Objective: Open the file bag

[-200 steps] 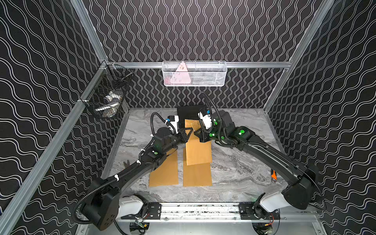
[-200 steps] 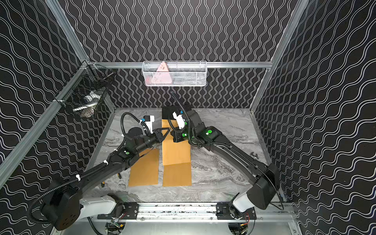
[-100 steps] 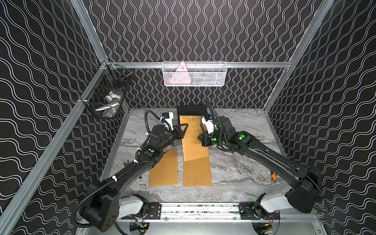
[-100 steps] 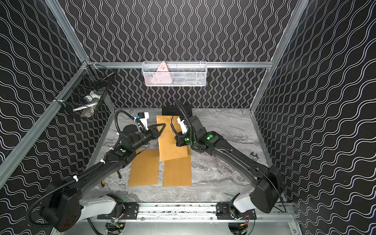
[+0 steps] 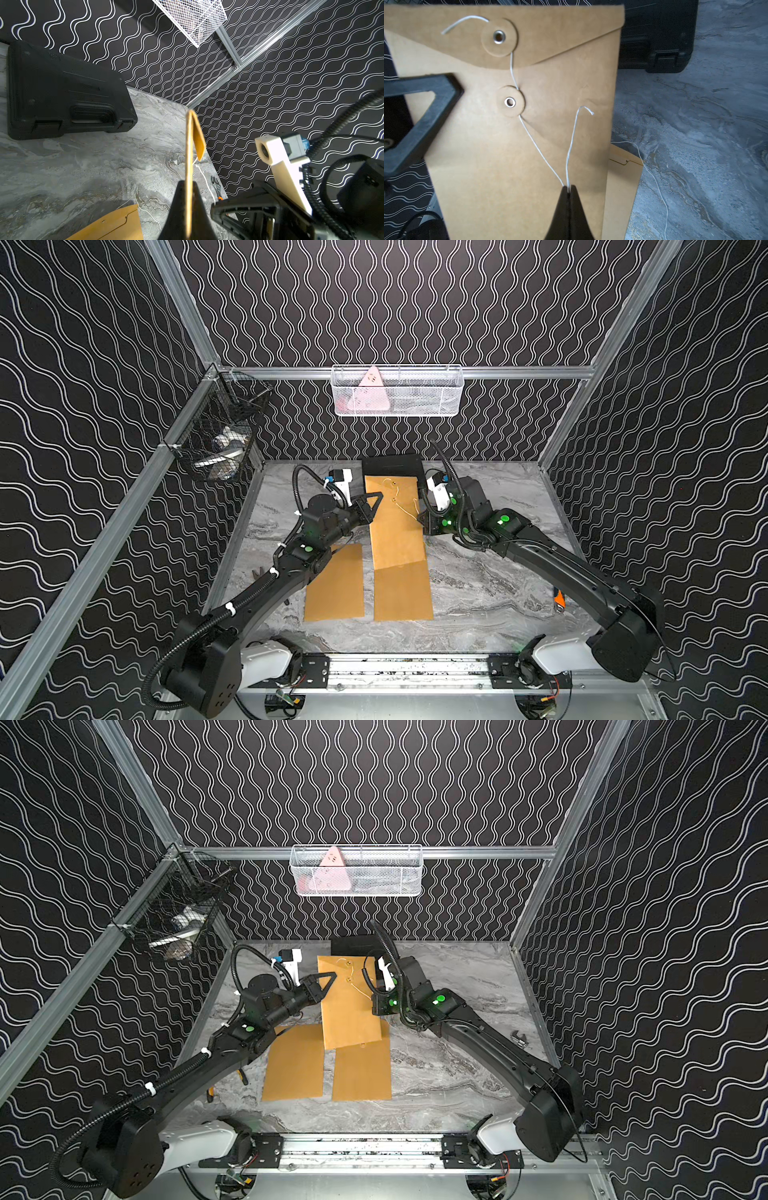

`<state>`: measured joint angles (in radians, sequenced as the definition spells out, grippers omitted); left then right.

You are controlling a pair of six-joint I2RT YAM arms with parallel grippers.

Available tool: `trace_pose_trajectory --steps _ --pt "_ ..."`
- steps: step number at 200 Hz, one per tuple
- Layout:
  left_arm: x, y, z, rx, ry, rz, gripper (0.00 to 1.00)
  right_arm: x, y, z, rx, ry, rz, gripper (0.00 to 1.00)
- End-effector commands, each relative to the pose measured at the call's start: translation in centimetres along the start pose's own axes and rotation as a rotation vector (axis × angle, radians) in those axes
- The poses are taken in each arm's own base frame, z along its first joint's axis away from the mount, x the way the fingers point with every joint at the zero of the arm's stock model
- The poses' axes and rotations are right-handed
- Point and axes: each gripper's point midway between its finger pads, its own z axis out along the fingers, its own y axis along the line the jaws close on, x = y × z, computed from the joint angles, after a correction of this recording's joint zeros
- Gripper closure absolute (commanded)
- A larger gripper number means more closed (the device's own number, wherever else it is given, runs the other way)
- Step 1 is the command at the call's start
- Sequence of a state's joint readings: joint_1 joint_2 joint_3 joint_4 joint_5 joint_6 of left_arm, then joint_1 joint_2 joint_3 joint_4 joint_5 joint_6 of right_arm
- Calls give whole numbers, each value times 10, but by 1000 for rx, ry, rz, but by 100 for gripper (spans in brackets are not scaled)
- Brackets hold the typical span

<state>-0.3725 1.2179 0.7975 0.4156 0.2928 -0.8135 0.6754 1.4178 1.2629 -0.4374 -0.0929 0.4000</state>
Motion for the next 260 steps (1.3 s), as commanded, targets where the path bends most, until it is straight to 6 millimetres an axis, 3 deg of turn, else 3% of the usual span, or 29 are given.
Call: trace_pose_trajectory --steps 1,60,125,179,202,220,260 --pt "-5 -9 -3 34 -14 12 100 -5 -6 -2 13 -12 -2 100" --pt "4 -5 -6 37 10 8 100 -23 -18 -7 46 -39 -13 100" --pt "12 -2 -8 40 30 15 100 -46 -28 -27 87 -87 -34 100" --pt "17 -1 -9 47 44 14 100 -54 -24 -38 73 -105 -42 100" --pt "17 0 -9 46 42 25 100 -51 -27 -41 84 -116 -34 74" --pt "16 -2 -7 55 41 35 100 -48 -34 -45 110 -121 -27 60" --pt "17 -8 -3 98 48 54 100 -43 -57 -59 157 -138 9 48"
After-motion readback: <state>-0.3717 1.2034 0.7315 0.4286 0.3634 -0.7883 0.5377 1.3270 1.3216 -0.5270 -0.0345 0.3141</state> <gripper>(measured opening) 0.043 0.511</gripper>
